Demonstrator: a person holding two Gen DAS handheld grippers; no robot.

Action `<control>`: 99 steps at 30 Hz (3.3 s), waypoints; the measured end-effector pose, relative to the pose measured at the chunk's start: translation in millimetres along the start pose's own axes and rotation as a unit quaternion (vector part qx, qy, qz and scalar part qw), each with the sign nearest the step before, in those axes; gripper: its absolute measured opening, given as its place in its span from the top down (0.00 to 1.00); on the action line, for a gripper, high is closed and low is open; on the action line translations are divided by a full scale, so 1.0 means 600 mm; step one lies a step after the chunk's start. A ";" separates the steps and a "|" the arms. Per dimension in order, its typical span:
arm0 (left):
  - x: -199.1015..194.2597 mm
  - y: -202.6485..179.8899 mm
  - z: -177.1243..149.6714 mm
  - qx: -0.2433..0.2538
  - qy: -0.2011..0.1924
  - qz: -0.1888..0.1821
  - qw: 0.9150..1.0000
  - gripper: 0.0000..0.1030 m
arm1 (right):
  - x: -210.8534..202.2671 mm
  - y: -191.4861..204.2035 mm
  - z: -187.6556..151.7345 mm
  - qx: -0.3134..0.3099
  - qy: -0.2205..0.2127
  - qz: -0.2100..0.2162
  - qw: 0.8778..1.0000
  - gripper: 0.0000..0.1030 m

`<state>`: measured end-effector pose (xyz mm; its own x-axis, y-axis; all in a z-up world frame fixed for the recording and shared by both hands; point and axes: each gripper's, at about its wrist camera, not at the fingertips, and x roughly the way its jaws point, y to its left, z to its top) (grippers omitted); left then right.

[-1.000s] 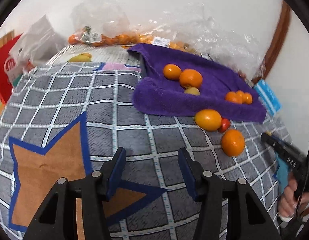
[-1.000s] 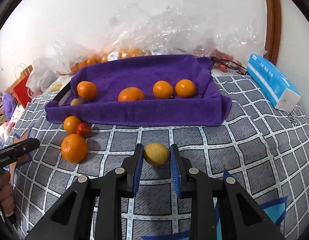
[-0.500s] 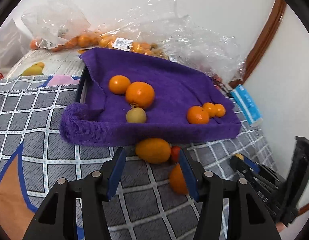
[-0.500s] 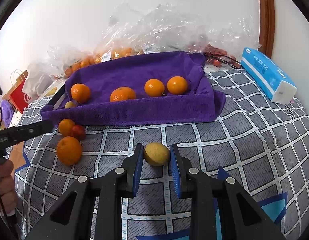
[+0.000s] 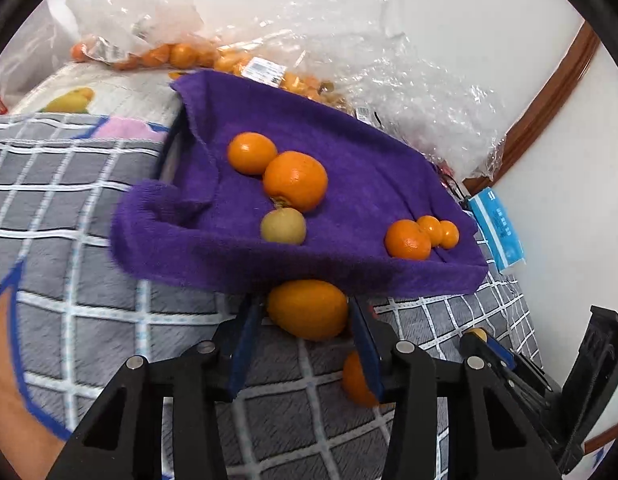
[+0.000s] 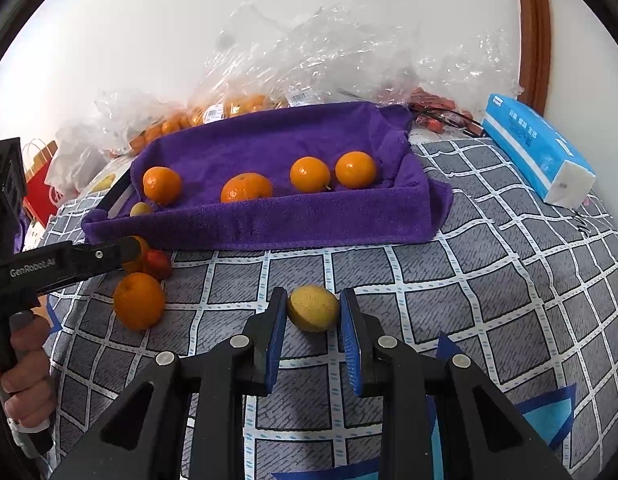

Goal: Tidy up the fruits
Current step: 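Close the right tool on the lemon while the left tool reaches an oval orange fruit, then lift the lemon and the oval orange fruit and carry both over the purple towel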

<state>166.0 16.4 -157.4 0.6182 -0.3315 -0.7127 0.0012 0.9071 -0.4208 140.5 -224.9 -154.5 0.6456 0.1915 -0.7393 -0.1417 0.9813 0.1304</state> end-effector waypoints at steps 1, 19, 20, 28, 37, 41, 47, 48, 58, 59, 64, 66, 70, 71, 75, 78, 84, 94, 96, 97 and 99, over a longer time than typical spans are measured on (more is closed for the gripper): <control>-0.008 0.002 -0.002 0.006 -0.002 0.012 1.000 0.58 | 0.000 -0.001 0.000 0.000 0.000 0.000 1.000 0.74; -0.006 0.012 -0.013 0.061 -0.023 0.078 0.995 0.60 | 0.000 -0.008 0.000 0.014 0.003 0.006 1.000 0.74; -0.007 0.015 -0.013 0.055 -0.024 0.072 0.996 0.60 | -0.001 -0.008 -0.001 0.014 0.003 0.006 1.000 0.74; -0.031 0.047 -0.018 0.000 -0.057 0.019 0.998 0.60 | -0.007 -0.010 -0.001 0.022 -0.006 0.010 1.000 0.74; -0.060 0.046 -0.025 0.001 -0.104 0.027 0.994 0.60 | -0.022 -0.001 -0.003 0.012 -0.028 0.021 0.999 0.74; -0.069 0.038 -0.026 0.014 -0.115 0.036 0.993 0.60 | -0.029 -0.002 -0.004 0.012 -0.039 0.027 0.999 0.74; -0.082 0.027 -0.031 0.035 -0.132 0.041 0.990 0.60 | -0.036 -0.004 -0.004 0.016 -0.051 0.031 0.998 0.74; -0.083 0.026 -0.032 0.037 -0.134 0.042 0.989 0.60 | -0.036 -0.004 -0.004 0.015 -0.052 0.032 0.998 0.74; -0.096 0.009 -0.040 0.064 -0.155 0.051 0.985 0.60 | -0.043 -0.007 -0.005 0.021 -0.065 0.031 0.997 0.74; -0.097 0.009 -0.040 0.063 -0.156 0.051 0.984 0.60 | -0.045 -0.008 -0.006 0.023 -0.068 0.031 0.997 0.74; -0.100 0.012 -0.039 0.057 -0.158 0.049 0.985 0.60 | -0.048 -0.016 -0.006 0.038 -0.074 0.017 0.996 0.74; -0.102 0.011 -0.040 0.058 -0.161 0.049 0.984 0.60 | -0.051 -0.017 -0.006 0.038 -0.076 0.012 0.996 0.74; -0.106 0.004 -0.043 0.069 -0.169 0.049 0.982 0.60 | -0.056 -0.012 -0.008 0.036 -0.073 0.012 0.997 0.74; -0.107 0.002 -0.043 0.071 -0.170 0.050 0.982 0.60 | -0.057 -0.009 -0.008 0.036 -0.071 0.013 0.997 0.74; -0.109 0.000 -0.045 0.075 -0.170 0.048 0.981 0.60 | -0.064 0.001 -0.011 0.027 -0.070 0.012 0.997 0.74; -0.109 0.000 -0.045 0.072 -0.171 0.046 0.982 0.60 | -0.067 0.006 -0.012 0.029 -0.068 0.019 0.997 0.74; -0.114 0.002 -0.044 0.066 -0.176 0.047 0.981 0.60 | -0.074 0.016 -0.017 0.028 -0.068 0.022 0.997 0.74; -0.120 0.001 -0.044 0.066 -0.183 0.046 0.980 0.60 | -0.081 0.031 -0.022 0.026 -0.066 0.029 0.997 0.74; -0.121 0.002 -0.044 0.063 -0.184 0.043 0.980 0.60 | -0.085 0.034 -0.020 0.025 -0.069 0.030 0.997 0.74; -0.122 0.002 -0.044 0.061 -0.185 0.042 0.980 0.60 | -0.087 0.036 -0.020 0.025 -0.071 0.031 0.997 0.74; -0.122 0.003 -0.043 0.059 -0.185 0.041 0.980 0.60 | -0.089 0.040 -0.018 0.023 -0.072 0.036 0.996 0.74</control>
<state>100.6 35.9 -120.5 0.8623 -0.1586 -0.4808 0.0162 0.9578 -0.2870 94.3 -211.9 -119.0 0.7366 0.2587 -0.6250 -0.1583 0.9642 0.2126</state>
